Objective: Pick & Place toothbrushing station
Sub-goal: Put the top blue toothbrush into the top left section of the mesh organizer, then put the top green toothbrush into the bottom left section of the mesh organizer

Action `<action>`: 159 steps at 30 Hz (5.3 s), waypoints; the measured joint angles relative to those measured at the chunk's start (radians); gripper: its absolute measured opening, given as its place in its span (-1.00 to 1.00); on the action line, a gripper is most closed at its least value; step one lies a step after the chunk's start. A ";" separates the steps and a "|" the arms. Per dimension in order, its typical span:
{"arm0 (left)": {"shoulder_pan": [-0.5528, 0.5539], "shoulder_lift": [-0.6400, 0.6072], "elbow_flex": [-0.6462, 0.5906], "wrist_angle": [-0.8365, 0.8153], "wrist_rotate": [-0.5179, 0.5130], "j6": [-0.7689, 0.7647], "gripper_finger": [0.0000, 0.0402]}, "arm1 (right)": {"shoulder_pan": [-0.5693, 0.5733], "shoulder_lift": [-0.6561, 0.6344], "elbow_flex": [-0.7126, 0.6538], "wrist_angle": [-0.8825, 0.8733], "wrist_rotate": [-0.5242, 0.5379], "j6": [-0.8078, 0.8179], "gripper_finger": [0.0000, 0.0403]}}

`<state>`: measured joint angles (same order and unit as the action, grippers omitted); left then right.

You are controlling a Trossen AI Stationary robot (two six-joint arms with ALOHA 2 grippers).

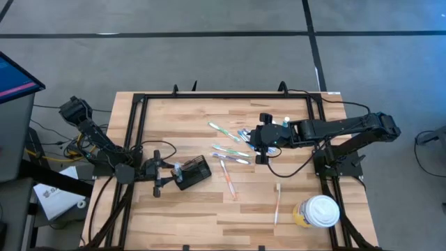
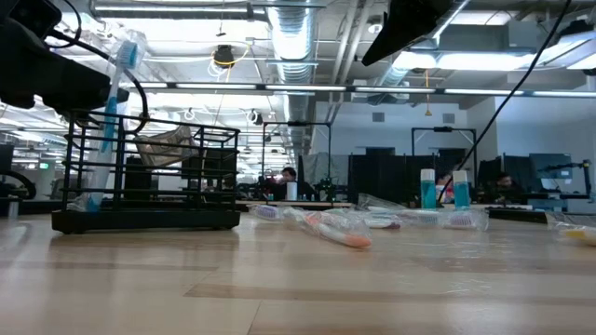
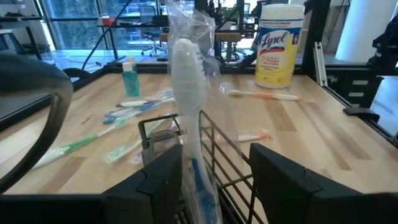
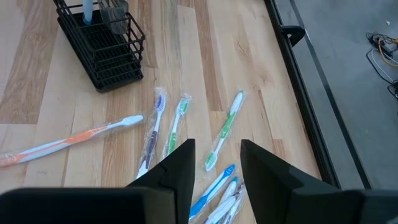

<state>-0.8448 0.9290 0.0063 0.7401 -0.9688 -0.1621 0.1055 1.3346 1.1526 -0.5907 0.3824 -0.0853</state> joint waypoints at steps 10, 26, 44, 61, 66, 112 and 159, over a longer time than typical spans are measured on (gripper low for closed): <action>0.000 -0.056 0.000 0.019 -0.051 0.026 -0.10 | 0.000 0.000 0.000 0.000 0.000 0.000 -0.41; 0.000 -0.212 0.000 0.175 -0.061 0.324 -0.09 | 0.000 0.000 0.000 0.000 0.000 0.000 -0.41; 0.084 -0.286 0.166 0.194 -0.093 0.551 -0.09 | 0.000 0.000 0.000 0.001 -0.004 0.030 -0.41; 0.427 -0.285 0.299 -0.209 0.236 0.358 -0.24 | 0.000 0.000 0.000 0.000 -0.053 0.060 -0.41; 0.624 -0.260 0.374 -0.376 0.466 0.253 -0.25 | 0.000 0.000 0.000 0.000 -0.053 0.060 -0.41; 1.157 0.986 1.301 -1.061 0.940 0.640 -0.25 | 0.091 0.021 0.001 -0.083 -0.094 0.083 -0.41; 1.130 1.153 1.301 -0.947 0.979 0.662 -0.29 | 0.091 0.021 0.000 -0.090 -0.094 0.086 -0.41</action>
<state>0.2855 2.0822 1.3071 -0.2070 0.0099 0.4998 0.1963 1.3555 1.1526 -0.6812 0.2888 0.0006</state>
